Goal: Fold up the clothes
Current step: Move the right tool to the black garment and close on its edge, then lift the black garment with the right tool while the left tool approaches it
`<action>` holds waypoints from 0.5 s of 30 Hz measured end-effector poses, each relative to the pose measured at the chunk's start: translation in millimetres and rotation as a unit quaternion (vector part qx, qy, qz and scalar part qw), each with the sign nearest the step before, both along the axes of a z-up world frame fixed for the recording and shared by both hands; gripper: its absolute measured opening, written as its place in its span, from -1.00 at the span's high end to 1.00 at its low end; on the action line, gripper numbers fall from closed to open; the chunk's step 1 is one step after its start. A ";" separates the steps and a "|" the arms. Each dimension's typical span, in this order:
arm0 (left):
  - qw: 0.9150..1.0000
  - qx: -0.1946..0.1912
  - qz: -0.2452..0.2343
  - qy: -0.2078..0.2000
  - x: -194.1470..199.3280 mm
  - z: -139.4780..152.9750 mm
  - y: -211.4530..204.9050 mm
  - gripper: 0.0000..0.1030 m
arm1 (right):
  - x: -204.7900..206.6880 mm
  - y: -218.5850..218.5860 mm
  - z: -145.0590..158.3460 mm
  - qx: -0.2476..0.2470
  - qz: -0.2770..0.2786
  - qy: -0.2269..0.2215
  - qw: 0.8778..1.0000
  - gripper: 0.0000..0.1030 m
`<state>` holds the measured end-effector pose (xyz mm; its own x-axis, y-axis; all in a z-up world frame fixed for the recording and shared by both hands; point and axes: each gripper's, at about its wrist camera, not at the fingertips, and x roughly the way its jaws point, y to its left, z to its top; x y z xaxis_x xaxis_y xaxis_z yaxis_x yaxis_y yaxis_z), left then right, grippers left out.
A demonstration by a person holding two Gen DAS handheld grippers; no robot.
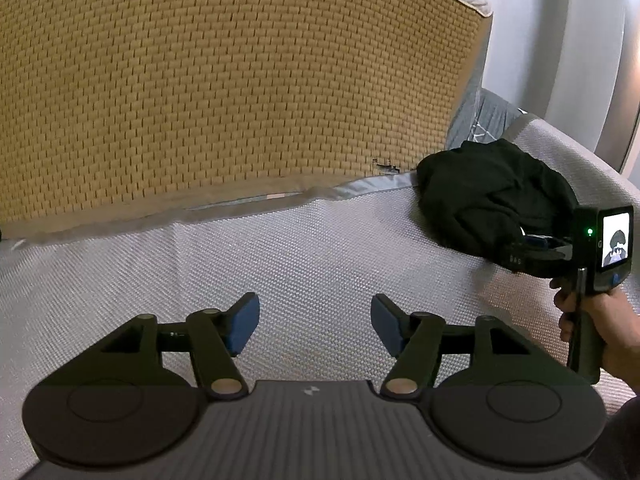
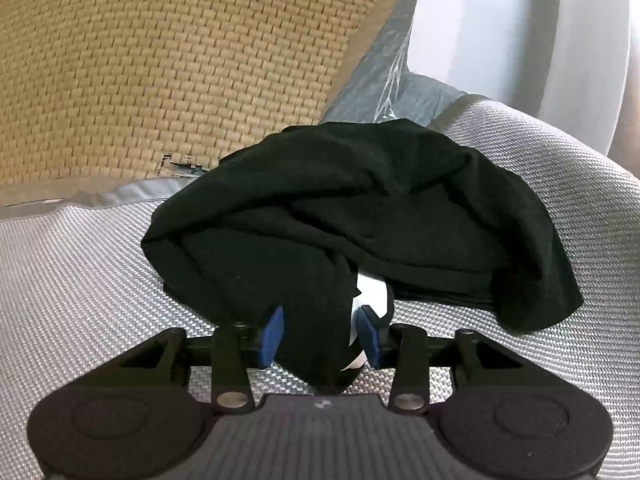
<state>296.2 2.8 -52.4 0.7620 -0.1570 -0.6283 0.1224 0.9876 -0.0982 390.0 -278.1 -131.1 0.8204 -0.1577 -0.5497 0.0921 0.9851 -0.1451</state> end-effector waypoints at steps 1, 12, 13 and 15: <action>1.000 -0.003 0.000 0.002 0.4 -0.3 -0.4 -0.27 | -0.3 -1.1 -0.5 0.007 0.002 -0.001 1.000 0.32; 1.000 -0.003 0.005 -0.009 -1.8 3.3 -11.5 -0.46 | -22.4 18.7 12.7 0.040 0.092 -0.042 0.994 0.69; 1.000 -0.003 0.006 -0.010 -1.7 3.8 -11.4 -0.46 | -24.7 20.7 12.9 0.045 0.097 -0.042 0.993 0.70; 1.000 -0.004 0.009 -0.012 -1.6 4.6 -11.0 -0.46 | -31.3 24.8 16.8 0.059 0.111 -0.047 0.991 0.71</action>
